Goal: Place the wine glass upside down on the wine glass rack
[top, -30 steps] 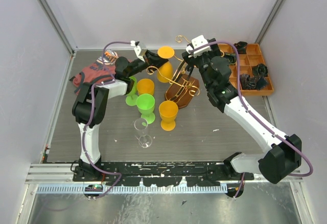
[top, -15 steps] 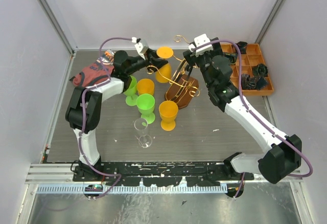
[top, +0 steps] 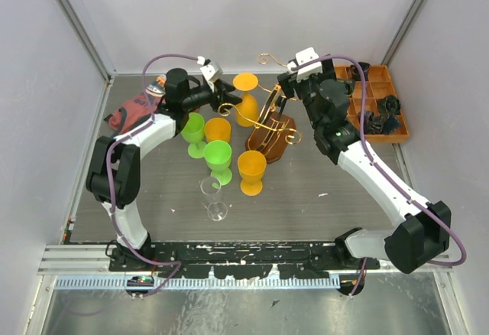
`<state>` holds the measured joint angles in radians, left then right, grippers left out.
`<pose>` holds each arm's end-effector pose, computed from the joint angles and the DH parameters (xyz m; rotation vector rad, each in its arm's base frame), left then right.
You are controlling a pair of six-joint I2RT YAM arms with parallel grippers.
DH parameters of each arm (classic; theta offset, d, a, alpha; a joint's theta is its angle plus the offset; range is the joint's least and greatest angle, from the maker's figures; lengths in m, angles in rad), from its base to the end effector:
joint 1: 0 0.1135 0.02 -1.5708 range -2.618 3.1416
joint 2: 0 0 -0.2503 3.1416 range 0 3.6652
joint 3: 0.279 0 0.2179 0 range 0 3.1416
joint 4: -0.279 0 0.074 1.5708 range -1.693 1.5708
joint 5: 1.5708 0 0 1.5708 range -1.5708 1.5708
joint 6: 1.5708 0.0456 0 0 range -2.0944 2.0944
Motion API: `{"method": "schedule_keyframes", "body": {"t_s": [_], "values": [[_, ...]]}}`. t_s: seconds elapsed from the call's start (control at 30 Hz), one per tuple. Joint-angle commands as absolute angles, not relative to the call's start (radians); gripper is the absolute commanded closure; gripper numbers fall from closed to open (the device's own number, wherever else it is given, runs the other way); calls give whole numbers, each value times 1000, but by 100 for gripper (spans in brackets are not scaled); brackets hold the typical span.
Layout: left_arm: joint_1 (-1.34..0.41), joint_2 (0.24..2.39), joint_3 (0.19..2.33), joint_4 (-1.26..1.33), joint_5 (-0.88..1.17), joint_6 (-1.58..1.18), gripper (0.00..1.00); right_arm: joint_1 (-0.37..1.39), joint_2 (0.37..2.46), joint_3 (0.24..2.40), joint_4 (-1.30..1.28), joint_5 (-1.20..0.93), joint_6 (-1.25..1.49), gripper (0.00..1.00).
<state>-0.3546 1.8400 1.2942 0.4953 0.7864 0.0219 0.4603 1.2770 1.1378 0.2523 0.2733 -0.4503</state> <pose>0.3666 -0.1701 0.2920 0.8984 1.4206 -0.8858 0.2567 0.1135 0.3967 -0.4363 1.3982 -0.1910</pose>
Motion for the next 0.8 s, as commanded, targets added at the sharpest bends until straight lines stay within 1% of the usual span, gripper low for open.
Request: {"method": "schedule_keyframes", "body": {"t_s": [0.0, 0.2, 0.33, 0.4, 0.5, 0.6, 0.77], "values": [[-331, 1782, 1265, 420, 767, 73, 41, 451, 1268, 1182, 278, 252, -421, 11], [-283, 1704, 1261, 305, 721, 117, 40, 446, 1282, 1246, 195, 265, -371, 6], [-270, 1644, 1273, 201, 607, 148, 37, 444, 1302, 1307, 129, 265, -333, 4], [-268, 1623, 1295, 135, 546, 158, 35, 444, 1315, 1351, 56, 256, -315, 4], [-267, 1602, 1354, 14, 416, 153, 30, 444, 1313, 1410, -77, 254, -219, 4], [-265, 1602, 1435, -93, 306, 137, 25, 443, 1259, 1389, -167, 229, -114, 4], [-259, 1642, 1600, -205, 241, 90, 17, 444, 1233, 1417, -311, 131, 1, 4]]}}
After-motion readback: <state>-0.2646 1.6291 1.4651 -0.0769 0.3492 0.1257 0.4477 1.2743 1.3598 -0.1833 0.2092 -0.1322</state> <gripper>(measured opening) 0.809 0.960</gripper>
